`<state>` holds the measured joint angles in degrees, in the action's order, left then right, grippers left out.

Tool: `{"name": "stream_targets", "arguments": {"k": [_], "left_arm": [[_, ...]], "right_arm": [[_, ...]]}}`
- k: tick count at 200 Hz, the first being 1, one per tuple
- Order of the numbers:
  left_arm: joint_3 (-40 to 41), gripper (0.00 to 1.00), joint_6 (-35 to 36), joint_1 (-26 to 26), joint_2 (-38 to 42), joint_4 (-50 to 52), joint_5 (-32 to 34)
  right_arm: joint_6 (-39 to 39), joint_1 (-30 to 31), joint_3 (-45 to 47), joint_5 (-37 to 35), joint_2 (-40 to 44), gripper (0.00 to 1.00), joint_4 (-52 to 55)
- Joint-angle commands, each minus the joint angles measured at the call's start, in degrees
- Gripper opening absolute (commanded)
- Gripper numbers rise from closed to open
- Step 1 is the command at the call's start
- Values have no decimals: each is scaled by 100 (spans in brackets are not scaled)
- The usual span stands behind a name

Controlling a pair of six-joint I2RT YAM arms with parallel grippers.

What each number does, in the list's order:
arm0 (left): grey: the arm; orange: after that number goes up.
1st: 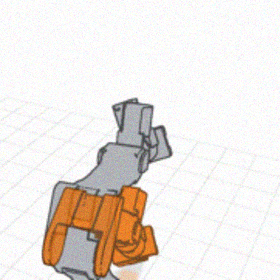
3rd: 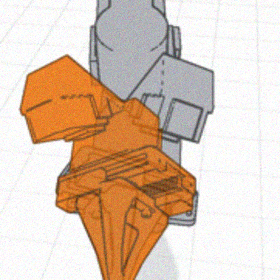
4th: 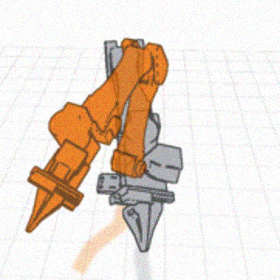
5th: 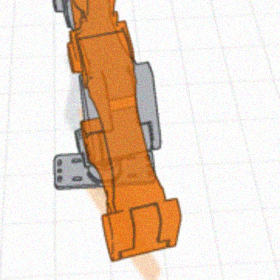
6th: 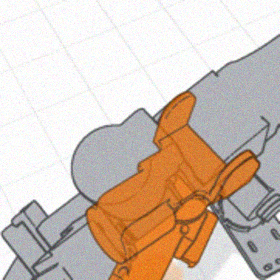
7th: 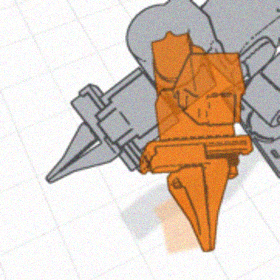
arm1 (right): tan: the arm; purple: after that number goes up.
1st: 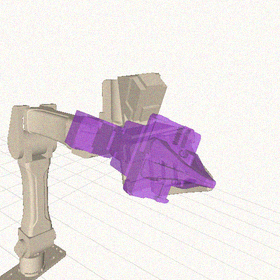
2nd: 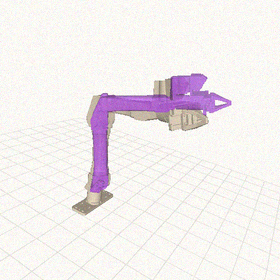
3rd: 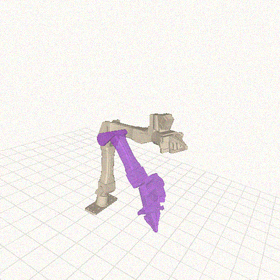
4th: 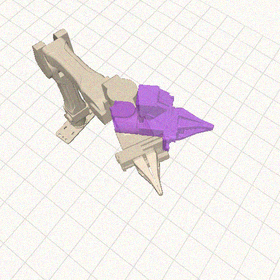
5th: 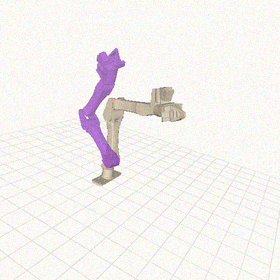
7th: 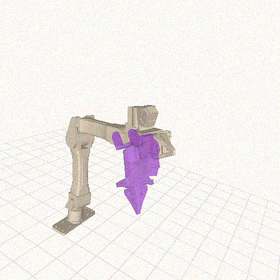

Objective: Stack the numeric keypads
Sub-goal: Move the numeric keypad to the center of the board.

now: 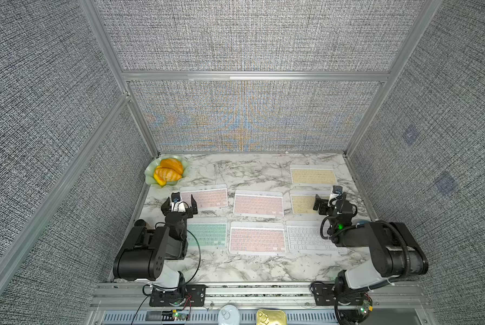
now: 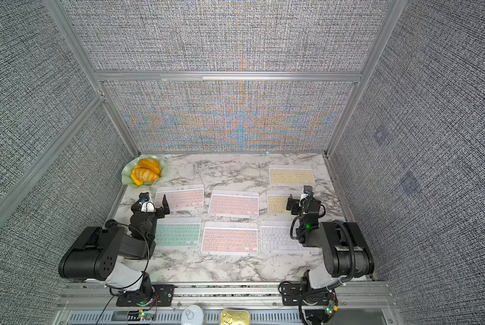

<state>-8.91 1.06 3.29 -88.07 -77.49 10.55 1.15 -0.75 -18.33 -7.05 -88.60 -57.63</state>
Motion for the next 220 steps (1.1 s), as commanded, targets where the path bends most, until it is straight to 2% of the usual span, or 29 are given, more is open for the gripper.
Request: {"name": "stream_targets", "arguments": {"k": [1,143,163,173,182,193,203,220], "left_arm": [[-15,99,17,-6,-8,-145,18],[-8,99,17,-9,-3,-146,18],[88,84,91,45,180,-262,123],[89,77,79,132,591,83,458],[-7,75,100,196,1088,614,725],[-174,74,99,192,1715,1405,681],[-393,74,71,196,2239,2073,445],[-982,74,-501,207,2648,3171,437]], "right_arm": [[0,-4,-22,-16,-7,99,-135],[-5,-12,6,-3,2,99,-154],[-60,69,9,-205,479,99,162],[-40,105,-132,-388,895,99,771],[130,145,-389,-735,1264,99,1525],[588,128,-717,-934,1625,99,2332],[748,128,-972,-815,1808,99,2781],[1141,137,-1610,-750,1738,98,3596]]}}
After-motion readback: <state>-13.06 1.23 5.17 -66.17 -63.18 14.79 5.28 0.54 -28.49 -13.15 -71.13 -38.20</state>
